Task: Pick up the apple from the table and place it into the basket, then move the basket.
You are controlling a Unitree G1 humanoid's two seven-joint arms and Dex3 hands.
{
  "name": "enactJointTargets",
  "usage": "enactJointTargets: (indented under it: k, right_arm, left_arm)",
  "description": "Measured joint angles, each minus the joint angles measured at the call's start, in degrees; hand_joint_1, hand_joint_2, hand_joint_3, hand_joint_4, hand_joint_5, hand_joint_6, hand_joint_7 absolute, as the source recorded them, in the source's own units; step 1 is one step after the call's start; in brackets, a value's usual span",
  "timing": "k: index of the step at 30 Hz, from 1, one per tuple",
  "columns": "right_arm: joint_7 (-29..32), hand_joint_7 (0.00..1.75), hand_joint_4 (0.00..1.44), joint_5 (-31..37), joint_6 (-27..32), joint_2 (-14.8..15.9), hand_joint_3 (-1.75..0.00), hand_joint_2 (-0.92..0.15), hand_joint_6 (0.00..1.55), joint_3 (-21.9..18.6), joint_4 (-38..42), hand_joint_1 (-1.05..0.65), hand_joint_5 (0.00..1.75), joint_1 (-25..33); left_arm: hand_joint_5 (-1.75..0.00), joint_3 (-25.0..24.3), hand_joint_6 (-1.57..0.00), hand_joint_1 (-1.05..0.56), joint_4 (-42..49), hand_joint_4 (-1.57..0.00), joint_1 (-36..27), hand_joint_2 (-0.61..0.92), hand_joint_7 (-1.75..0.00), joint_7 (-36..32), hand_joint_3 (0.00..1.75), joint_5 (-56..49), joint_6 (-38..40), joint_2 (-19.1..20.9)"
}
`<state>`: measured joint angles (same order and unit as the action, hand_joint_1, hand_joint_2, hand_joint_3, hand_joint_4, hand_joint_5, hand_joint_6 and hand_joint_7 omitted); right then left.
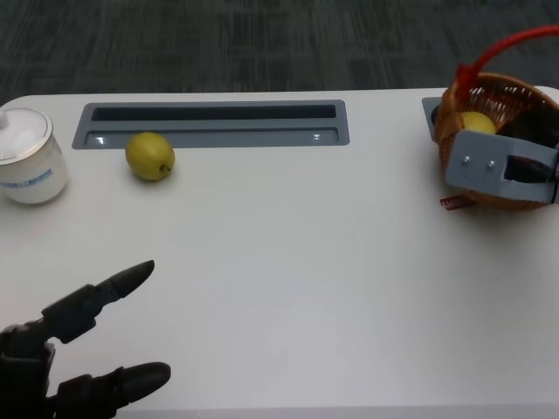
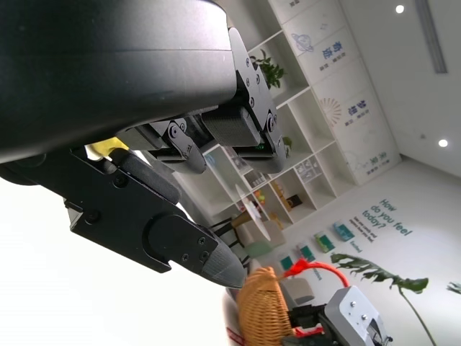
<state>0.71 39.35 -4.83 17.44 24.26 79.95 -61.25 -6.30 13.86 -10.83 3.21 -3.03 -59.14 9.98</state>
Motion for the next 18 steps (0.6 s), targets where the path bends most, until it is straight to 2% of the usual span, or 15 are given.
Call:
enactJointTargets:
  k: [5, 8, 12, 18]
  right_arm:
    - [3.7, 0.02, 1.02, 2.7, -2.4, -0.1, -0.03, -0.87, 0.93, 1.7, 0.0, -0.37, 0.01, 1.0]
    - [5.8, 0.00, 0.95, 4.0, -4.5, 0.0, -0.01, -0.80, 0.85, 2.9, 0.0, -0.43, 0.00, 1.8]
    - [4.8, 0.00, 0.82, 4.4, -5.1, 0.3, 0.00, -0.76, 0.69, 3.4, 0.0, -0.50, 0.00, 1.8]
    - [1.6, 0.00, 0.72, 3.0, -6.1, 0.2, 0.00, -0.73, 0.63, 2.2, 0.0, -0.59, 0.00, 1.8]
  left_arm:
    - [0.00, 0.0, -0.76, -0.51, -0.6, -0.74, -0.5, 0.74, 0.00, 0.5, 0.00, 0.4, 0.0, 0.6]
    - [0.00, 0.0, -0.76, -0.52, -0.8, -0.74, -0.8, 0.74, 0.00, 0.5, 0.00, 0.2, 0.0, 0.7]
    - [0.00, 0.1, -0.76, -0.52, -1.0, -0.74, -1.0, 0.74, 0.00, 0.5, 0.00, 0.1, 0.0, 0.8]
    - [-0.01, 0.1, -0.77, -0.54, -1.0, -0.75, -0.6, 0.74, -0.01, 0.5, 0.00, -0.3, 0.0, 0.7]
